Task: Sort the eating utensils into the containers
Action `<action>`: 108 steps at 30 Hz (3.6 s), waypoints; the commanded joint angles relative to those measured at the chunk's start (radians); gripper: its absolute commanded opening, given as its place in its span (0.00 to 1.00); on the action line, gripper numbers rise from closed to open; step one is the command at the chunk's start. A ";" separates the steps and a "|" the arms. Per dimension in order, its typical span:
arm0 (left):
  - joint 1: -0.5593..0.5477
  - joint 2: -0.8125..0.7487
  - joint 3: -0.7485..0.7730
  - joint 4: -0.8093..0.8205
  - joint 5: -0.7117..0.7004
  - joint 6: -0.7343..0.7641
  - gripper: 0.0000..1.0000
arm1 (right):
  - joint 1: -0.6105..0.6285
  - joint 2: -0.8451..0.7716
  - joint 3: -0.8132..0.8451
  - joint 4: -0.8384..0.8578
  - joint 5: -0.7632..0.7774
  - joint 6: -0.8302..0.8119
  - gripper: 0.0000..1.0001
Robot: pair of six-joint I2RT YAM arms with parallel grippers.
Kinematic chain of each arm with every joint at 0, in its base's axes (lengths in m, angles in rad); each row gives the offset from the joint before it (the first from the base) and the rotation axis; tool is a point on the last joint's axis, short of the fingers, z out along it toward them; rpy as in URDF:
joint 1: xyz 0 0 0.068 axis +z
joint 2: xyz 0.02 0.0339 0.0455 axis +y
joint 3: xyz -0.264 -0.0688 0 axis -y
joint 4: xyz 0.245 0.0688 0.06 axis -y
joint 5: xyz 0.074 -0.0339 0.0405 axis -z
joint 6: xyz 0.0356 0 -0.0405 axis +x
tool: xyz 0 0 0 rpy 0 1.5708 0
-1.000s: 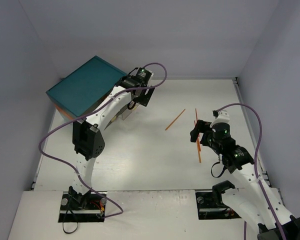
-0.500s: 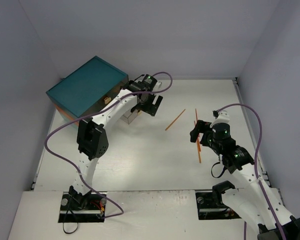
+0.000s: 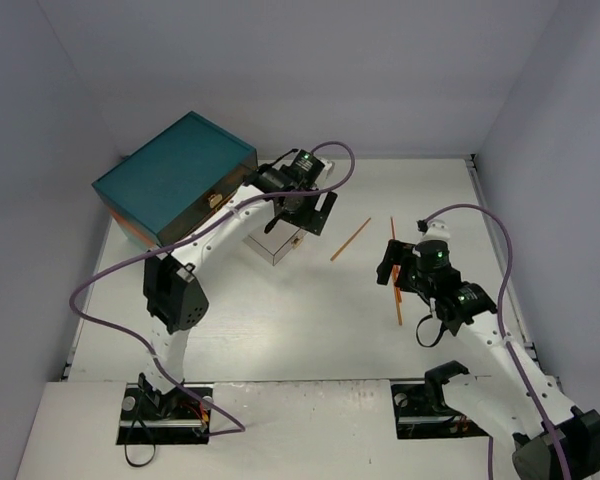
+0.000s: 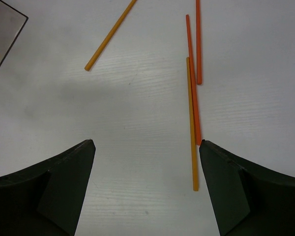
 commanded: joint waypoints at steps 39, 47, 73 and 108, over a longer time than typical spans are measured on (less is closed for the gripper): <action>0.115 -0.919 -0.479 -0.019 -0.175 0.067 0.81 | 0.025 0.535 -0.059 0.012 0.035 0.258 0.26; 0.115 -1.002 -0.505 -0.033 -0.195 0.079 0.81 | 0.203 0.627 0.045 0.014 0.061 0.284 0.00; 0.084 -1.136 -0.571 -0.067 -0.260 0.014 0.81 | 0.373 1.007 1.126 0.052 0.033 0.025 0.01; 0.085 -1.104 -0.561 -0.071 -0.181 -0.078 0.81 | 0.152 0.994 0.643 0.055 0.359 0.451 0.62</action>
